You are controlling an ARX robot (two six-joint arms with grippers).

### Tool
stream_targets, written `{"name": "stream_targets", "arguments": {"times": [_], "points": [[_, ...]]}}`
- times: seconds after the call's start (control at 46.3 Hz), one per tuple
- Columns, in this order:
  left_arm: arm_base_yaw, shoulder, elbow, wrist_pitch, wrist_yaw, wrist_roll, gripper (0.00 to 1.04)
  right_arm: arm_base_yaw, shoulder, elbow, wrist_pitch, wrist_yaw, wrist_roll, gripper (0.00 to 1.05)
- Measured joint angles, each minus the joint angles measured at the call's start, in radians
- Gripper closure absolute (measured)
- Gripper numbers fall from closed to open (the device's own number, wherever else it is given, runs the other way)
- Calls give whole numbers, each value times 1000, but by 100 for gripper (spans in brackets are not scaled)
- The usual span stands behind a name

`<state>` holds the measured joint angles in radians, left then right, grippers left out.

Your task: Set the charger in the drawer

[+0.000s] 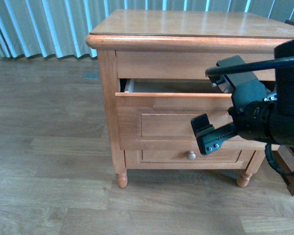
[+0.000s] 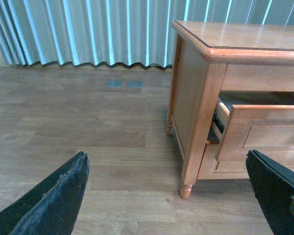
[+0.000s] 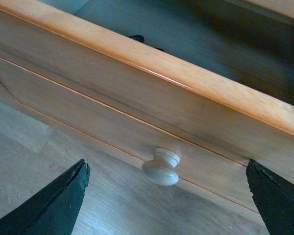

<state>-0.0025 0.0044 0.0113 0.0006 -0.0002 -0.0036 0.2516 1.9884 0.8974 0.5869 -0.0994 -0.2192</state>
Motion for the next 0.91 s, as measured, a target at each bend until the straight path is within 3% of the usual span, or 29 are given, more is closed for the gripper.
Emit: {"name": "stream_targets", "arguments": {"times": [0.475,0.669,0.906], "points": [[0,0,0,0,0,0,6,31,226,315,0,114,72,8],[0,0,0,0,0,0,6,31,237,315,1,108,78,8],[0,0,0,0,0,0,6,2,90,147,60,54,59,8]]}}
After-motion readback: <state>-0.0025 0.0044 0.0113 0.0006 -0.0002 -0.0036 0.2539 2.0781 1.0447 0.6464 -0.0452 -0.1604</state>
